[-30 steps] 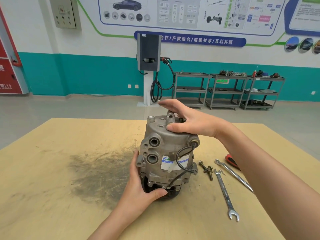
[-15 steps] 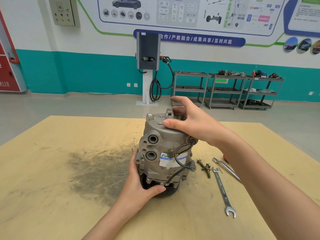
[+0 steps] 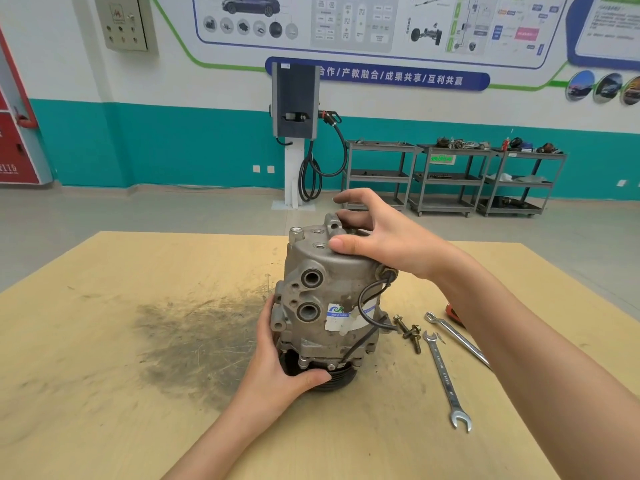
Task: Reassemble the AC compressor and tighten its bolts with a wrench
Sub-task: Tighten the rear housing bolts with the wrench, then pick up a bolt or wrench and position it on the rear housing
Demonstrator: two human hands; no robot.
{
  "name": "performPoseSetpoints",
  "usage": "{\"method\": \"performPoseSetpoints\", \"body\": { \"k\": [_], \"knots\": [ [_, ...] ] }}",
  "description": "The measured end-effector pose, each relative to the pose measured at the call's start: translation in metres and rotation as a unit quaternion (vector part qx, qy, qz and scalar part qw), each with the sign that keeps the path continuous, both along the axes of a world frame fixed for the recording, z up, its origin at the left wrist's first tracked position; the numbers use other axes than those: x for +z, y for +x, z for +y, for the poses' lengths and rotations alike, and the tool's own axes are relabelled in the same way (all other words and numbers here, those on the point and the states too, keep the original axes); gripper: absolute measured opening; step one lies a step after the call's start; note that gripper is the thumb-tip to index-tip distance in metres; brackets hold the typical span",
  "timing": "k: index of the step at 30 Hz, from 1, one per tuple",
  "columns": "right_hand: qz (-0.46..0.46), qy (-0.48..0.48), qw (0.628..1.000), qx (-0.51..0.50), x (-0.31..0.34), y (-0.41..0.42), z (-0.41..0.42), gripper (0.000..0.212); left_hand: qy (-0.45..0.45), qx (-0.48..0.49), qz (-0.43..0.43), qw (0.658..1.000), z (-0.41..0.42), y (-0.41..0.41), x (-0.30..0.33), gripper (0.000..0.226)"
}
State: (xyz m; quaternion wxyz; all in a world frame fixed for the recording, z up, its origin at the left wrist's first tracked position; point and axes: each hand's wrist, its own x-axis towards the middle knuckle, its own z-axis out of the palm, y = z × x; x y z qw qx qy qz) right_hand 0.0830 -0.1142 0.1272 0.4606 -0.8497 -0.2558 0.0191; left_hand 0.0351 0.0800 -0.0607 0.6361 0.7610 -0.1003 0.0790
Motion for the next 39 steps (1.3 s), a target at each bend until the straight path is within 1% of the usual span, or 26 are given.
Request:
{"method": "performPoseSetpoints", "body": {
  "k": [4,11,13,15,17,19,20,21,22,23,25,26,28,31,33,35,39],
  "knots": [
    [0.017,-0.009,0.999,0.027,0.001,0.005,-0.003,0.078,0.007,0.012,-0.011,1.0,0.001,0.0,0.0,0.118],
    [0.016,-0.054,0.997,0.057,0.009,0.009,-0.004,0.075,0.017,0.004,-0.026,1.0,0.0,0.0,0.003,0.117],
    [0.016,-0.043,0.997,0.06,0.005,0.01,-0.004,0.075,0.015,0.002,-0.024,1.0,-0.002,-0.001,0.004,0.117],
    [0.014,-0.008,0.998,0.059,-0.002,0.008,-0.008,0.076,0.016,0.005,-0.024,1.0,-0.003,0.0,0.004,0.116],
    [-0.013,0.03,0.998,0.053,-0.008,0.005,-0.016,0.066,0.014,0.006,-0.024,1.0,-0.003,0.0,0.004,0.116],
    [-0.063,0.086,0.994,0.019,-0.018,0.001,-0.028,0.041,0.013,0.003,-0.02,1.0,-0.002,0.0,0.003,0.118],
    [-0.091,0.117,0.989,-0.017,-0.027,0.0,-0.035,0.024,0.014,0.002,-0.02,1.0,-0.002,0.0,0.003,0.12],
    [-0.115,0.136,0.982,-0.065,-0.038,0.0,-0.042,0.015,0.013,0.002,-0.022,1.0,-0.002,0.0,0.002,0.12],
    [-0.126,0.132,0.976,-0.122,-0.052,0.001,-0.048,0.017,0.012,0.003,-0.026,1.0,-0.002,0.001,0.001,0.12],
    [-0.125,0.095,0.972,-0.178,-0.066,0.002,-0.055,0.021,0.012,0.004,-0.029,0.999,-0.002,0.001,0.001,0.12],
    [-0.101,-0.044,0.959,-0.26,-0.097,0.005,-0.068,0.029,0.011,0.004,-0.029,1.0,-0.002,0.002,0.0,0.12],
    [-0.089,-0.108,0.949,-0.281,-0.112,0.007,-0.074,0.032,0.009,0.004,-0.028,1.0,-0.002,0.002,0.0,0.12],
    [-0.094,-0.192,0.924,-0.317,-0.134,0.008,-0.081,0.035,0.006,0.006,-0.03,1.0,-0.002,0.003,-0.001,0.12],
    [-0.115,-0.31,0.873,-0.359,-0.154,0.006,-0.083,0.03,0.004,0.007,-0.03,1.0,-0.002,0.003,-0.001,0.121],
    [-0.1,-0.358,0.852,-0.368,-0.16,0.004,-0.082,0.032,0.001,0.006,-0.031,1.0,-0.002,0.004,-0.003,0.12],
    [-0.084,-0.396,0.835,-0.373,-0.161,0.002,-0.082,0.04,-0.003,0.003,-0.03,1.0,-0.002,0.004,-0.004,0.12],
    [-0.06,-0.452,0.813,-0.363,-0.162,-0.001,-0.083,0.052,0.003,0.006,-0.03,1.0,-0.002,0.004,-0.005,0.119]
  ]
}}
